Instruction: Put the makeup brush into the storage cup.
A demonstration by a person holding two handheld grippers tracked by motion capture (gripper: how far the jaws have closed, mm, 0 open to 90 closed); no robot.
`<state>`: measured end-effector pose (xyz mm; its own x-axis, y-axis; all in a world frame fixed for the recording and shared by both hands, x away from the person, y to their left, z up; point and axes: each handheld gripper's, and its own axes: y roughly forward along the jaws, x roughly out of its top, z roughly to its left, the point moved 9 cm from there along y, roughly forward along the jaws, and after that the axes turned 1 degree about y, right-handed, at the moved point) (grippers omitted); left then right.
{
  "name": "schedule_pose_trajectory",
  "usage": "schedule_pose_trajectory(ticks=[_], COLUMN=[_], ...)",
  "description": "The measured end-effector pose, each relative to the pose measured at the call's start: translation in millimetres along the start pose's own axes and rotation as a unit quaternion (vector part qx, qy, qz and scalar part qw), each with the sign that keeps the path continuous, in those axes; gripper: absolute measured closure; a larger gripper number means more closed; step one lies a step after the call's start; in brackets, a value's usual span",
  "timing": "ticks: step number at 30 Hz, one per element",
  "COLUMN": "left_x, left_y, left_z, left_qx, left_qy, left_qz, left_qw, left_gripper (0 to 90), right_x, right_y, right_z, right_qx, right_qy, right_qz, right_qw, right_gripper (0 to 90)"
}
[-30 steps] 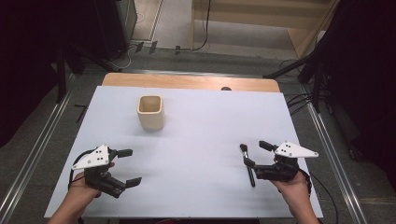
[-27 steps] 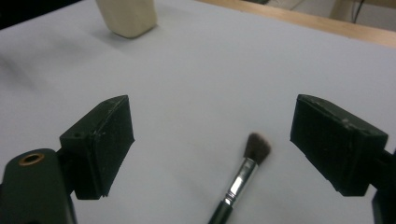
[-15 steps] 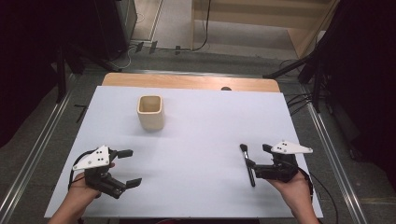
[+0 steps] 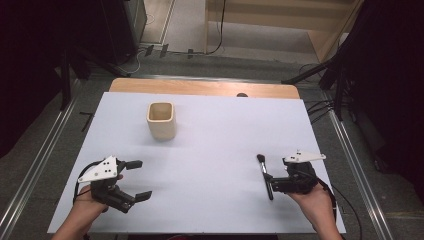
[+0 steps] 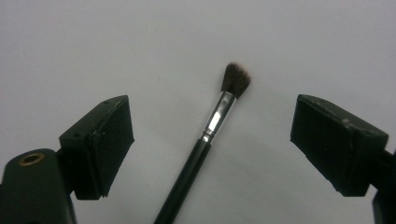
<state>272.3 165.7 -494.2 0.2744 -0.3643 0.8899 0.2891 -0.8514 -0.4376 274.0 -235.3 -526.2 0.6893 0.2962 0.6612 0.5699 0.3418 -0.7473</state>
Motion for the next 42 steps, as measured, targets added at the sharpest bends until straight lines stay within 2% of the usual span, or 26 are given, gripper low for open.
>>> schedule_pose_trajectory(ticks=[2, 4, 6, 8, 10, 15, 18, 22, 29, 36, 42], left_x=[-0.2, -1.1, -2.0, -2.0, -1.5, -1.7, -1.5, -0.3, -0.3, -0.4, -0.8], left_y=[0.1, 0.2, 0.0, -0.4, -0.2, 0.8, 1.3, 1.9, 2.6, 3.4, 3.9], left_z=[0.4, 0.8, 1.3, 1.1, 0.5, -0.9, -1.4, -1.4, -1.5, -1.1, -1.2], left_qx=[0.001, 0.002, 0.004, 0.004, 0.003, -0.002, -0.004, -0.005, -0.006, -0.008, -0.01], left_qy=[-0.001, -0.003, -0.005, -0.004, -0.006, -0.002, -0.003, -0.007, -0.003, -0.003, -0.007], left_qz=[0.0, 0.002, 0.004, 0.004, 0.003, 0.005, 0.005, 0.001, 0.002, 0.004, 0.005], left_qw=[1.0, 1.0, 1.0, 1.0, 1.0, 1.0, 1.0, 1.0, 1.0, 1.0, 0.9999], left_gripper=[0.5, 0.5, 0.5, 0.5, 0.5, 0.4, 0.5, 0.4, 0.4, 0.5, 0.5], right_x=[-1.0, -0.6, 0.6, 0.1, -1.7, -0.1, -0.1, 3.0, 6.3, 5.3, 8.0], right_y=[2.7, 5.4, 6.4, 7.2, 8.4, 10.5, 12.4, 15.3, 16.9, 24.7, 34.2], right_z=[-0.5, 0.1, 0.9, 0.0, -0.3, -0.2, -1.3, -2.9, -7.8, -8.0, -2.8], right_qx=[0.0, 0.009, 0.02, 0.017, 0.015, 0.009, 0.002, -0.001, -0.014, -0.018, -0.022], right_qy=[0.005, 0.008, 0.028, 0.037, 0.046, 0.066, 0.066, 0.078, 0.098, 0.123, 0.126], right_qz=[0.019, 0.03, 0.038, 0.056, 0.082, 0.113, 0.136, 0.154, 0.199, 0.225, 0.228], right_qw=[0.9998, 0.9995, 0.9987, 0.9976, 0.9955, 0.9913, 0.9886, 0.9849, 0.9749, 0.9664, 0.9653], right_gripper=[14.1, 14.1, 14.1, 14.0, 14.0, 14.1, 14.1, 14.1, 15.2, 15.6, 15.6])
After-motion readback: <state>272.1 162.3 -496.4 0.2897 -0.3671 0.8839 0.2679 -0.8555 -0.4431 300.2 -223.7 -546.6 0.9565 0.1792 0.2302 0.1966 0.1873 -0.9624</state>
